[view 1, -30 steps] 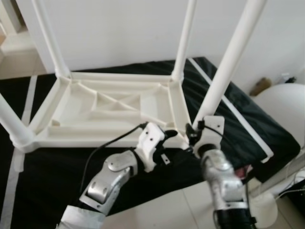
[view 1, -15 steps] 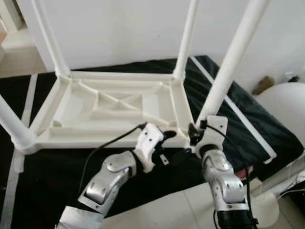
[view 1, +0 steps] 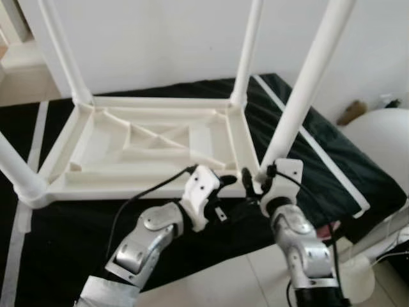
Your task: Building children table
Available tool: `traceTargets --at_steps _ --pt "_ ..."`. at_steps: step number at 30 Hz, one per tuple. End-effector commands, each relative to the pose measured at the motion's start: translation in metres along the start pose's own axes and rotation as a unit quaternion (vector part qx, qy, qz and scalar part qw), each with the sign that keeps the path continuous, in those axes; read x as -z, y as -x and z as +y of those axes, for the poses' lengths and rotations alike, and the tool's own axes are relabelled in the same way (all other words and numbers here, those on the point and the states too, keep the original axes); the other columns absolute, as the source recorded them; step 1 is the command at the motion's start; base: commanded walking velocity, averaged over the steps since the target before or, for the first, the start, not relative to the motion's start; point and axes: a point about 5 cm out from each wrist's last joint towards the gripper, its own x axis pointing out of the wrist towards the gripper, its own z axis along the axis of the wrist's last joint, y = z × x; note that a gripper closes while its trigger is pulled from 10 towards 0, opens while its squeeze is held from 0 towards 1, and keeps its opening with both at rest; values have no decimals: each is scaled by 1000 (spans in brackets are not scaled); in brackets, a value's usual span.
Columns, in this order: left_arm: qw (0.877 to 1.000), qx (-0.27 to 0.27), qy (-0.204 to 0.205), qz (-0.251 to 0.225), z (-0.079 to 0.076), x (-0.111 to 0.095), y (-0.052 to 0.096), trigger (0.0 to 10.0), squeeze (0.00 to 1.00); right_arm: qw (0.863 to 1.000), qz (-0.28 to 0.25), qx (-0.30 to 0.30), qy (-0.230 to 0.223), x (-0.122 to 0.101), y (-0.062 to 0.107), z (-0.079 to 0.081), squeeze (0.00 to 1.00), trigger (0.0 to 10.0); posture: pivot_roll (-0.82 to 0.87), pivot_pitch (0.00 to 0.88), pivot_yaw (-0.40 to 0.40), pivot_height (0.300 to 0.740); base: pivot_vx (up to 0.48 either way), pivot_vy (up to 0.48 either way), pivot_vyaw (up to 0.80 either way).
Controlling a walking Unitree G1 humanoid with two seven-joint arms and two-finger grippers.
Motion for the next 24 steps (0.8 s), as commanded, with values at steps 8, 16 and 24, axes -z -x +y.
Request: traceTargets --at_steps 8,16,24 --pt "999 46 0 -5 -8 -3 -4 10000 0 994 -18 -91 57 -12 0 -14 0 10000 -88 10 -11 740 0 0 0" --pt "999 42 -2 -5 -7 -3 -5 10000 0 979 -4 -170 110 -14 -10 -25 0 10000 -81 5 -13 740 0 0 0" --pt "999 40 -4 -4 -5 -4 -4 10000 0 962 26 -235 134 -9 -19 -26 0 10000 -69 7 -14 740 0 0 0"
